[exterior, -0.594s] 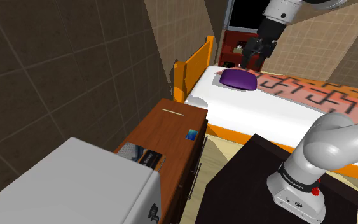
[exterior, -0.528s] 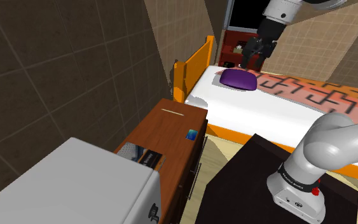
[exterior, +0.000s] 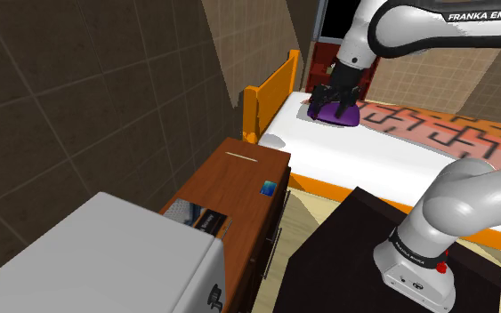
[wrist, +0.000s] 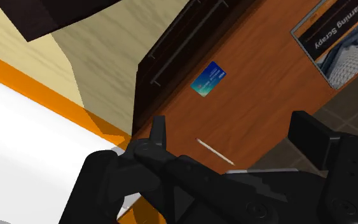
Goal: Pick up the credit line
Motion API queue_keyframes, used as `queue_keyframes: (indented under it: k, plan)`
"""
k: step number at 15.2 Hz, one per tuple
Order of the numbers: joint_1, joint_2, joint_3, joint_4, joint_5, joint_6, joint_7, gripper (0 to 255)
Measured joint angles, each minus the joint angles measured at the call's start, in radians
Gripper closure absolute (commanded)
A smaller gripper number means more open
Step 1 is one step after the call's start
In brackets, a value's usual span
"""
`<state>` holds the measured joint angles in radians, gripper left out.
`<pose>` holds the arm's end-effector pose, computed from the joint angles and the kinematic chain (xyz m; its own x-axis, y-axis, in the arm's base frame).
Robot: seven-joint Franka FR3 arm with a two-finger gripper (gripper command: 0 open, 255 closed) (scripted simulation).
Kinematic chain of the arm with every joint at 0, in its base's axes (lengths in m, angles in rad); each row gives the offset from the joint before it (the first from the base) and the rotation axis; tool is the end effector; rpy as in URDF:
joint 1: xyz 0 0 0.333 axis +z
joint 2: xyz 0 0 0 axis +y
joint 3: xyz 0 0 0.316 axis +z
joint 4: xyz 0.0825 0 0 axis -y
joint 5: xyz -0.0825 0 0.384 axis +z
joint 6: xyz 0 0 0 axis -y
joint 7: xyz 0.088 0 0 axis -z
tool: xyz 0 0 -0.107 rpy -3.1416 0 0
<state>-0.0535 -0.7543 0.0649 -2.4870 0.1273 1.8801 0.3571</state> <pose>0.3392 0.0169 0.5460 0.9170 -0.3842 0.1075 -0.3707 -0.9201 -0.1267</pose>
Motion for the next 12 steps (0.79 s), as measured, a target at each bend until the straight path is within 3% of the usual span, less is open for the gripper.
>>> queue_keyframes:
  k: [7,12]
  plan:
    - [-0.049,0.165,0.134,-0.079,0.006,0.239,0.231,0]
    - [-0.107,0.351,0.230,-0.072,-0.034,0.405,0.418,0]
